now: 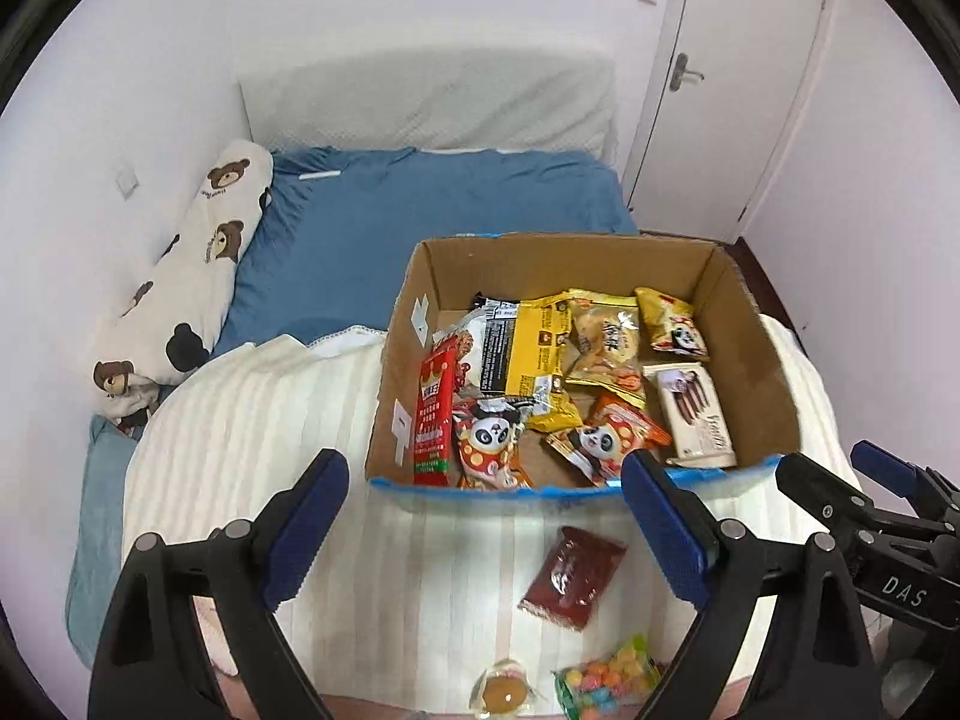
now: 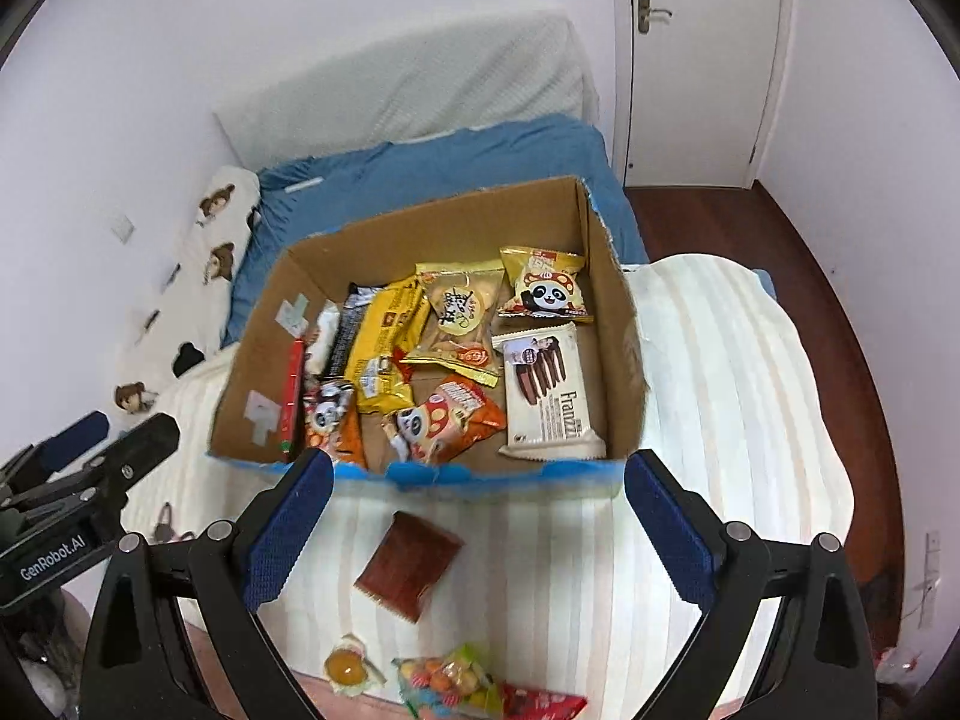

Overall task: Organize snacks
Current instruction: 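Lift both tools back from the box toward the remaining snacks, then grasp the brown jerky packet with the left tool while the right tool grasps the candy bag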

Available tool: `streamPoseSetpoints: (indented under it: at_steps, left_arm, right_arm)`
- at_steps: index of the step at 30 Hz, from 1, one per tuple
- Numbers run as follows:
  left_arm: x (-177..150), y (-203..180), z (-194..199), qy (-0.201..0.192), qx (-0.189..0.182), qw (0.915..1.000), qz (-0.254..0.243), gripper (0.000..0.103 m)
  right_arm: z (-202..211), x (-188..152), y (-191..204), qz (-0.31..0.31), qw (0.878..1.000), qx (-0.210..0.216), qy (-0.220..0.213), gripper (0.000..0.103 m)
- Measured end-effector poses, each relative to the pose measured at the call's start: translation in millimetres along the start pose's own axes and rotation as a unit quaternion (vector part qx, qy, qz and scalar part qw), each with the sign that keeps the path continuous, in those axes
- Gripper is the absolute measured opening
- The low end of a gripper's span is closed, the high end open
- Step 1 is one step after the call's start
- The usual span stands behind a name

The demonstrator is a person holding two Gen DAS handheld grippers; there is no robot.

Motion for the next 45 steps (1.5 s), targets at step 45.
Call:
streamPoseSetpoints:
  at_steps: [45]
  left_arm:
    - [-161.9, 32.4, -98.8, 0.142, 0.061, 0.9866, -0.053, 0.102]
  right_arm:
    - [-120.0, -253.1, 12.8, -0.185, 0.963, -0.021, 0.197, 0.066]
Point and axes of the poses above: each gripper's, at about its wrist camera, not at the fingertips, and z roughly against the way its jaws point, y to its left, x to its top, the point moved 6 cm from there along -z, roughly the way its jaws point, and after that the axes turned 2 degrees about -x, right-handed, at the moved point
